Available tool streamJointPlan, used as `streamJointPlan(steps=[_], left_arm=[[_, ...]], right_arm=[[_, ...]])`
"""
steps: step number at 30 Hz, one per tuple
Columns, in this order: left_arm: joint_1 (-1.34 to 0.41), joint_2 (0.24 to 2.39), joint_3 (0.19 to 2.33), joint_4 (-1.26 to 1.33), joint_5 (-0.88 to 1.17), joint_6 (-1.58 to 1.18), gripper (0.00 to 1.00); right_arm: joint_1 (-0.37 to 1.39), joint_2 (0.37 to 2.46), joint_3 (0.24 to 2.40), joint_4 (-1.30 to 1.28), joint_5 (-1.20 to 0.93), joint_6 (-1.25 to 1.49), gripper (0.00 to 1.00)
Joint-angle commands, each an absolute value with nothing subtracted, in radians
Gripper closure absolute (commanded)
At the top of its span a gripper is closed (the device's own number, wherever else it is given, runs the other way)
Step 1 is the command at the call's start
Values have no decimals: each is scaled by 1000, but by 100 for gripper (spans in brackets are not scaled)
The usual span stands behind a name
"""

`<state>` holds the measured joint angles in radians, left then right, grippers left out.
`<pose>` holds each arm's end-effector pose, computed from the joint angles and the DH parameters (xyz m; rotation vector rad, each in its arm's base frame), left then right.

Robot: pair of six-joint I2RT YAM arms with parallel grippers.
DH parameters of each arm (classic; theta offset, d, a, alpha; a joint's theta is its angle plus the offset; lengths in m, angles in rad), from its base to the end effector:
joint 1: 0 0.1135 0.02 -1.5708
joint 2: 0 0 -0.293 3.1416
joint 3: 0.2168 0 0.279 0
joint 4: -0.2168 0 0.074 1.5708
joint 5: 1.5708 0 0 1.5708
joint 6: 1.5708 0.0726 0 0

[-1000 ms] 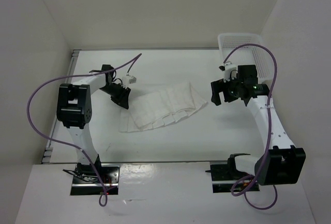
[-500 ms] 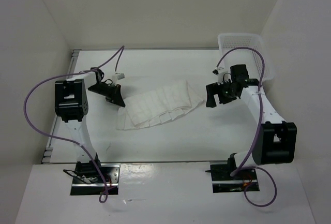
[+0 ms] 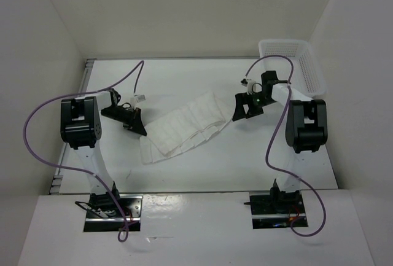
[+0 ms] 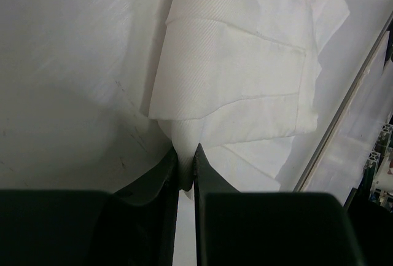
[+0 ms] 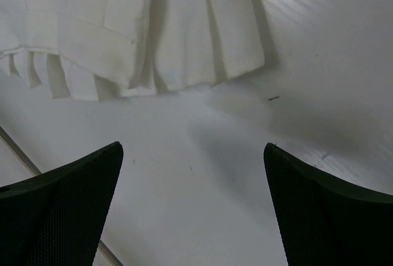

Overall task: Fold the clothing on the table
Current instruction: Fold the skirt

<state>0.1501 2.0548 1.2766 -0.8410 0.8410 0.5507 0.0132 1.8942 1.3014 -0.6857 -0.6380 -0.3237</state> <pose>0.3903 0.0043 0.1021 0.5025 2.6202 -1.1427 0.4101 0.0487 0.1622 -0.5708 2.5889 0.8038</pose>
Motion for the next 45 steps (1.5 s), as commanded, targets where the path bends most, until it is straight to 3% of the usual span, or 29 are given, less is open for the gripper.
streamJointPlan(steps=[1, 14, 24, 39, 45], left_arm=[[141, 2031, 1259, -818, 781, 595, 100], [91, 2013, 1259, -798, 727, 557, 100], [42, 2013, 1269, -769, 706, 529, 100], [41, 2013, 1258, -759, 687, 529, 100], [41, 2003, 1258, -759, 678, 529, 100]], right_arm=[[9, 1962, 1380, -631, -727, -348, 0], [31, 2103, 1528, -551, -678, -344, 0], [155, 2143, 1519, -583, -658, -377, 2], [138, 2100, 1443, -655, -644, -426, 23], [117, 2091, 1434, -701, -675, -449, 40]])
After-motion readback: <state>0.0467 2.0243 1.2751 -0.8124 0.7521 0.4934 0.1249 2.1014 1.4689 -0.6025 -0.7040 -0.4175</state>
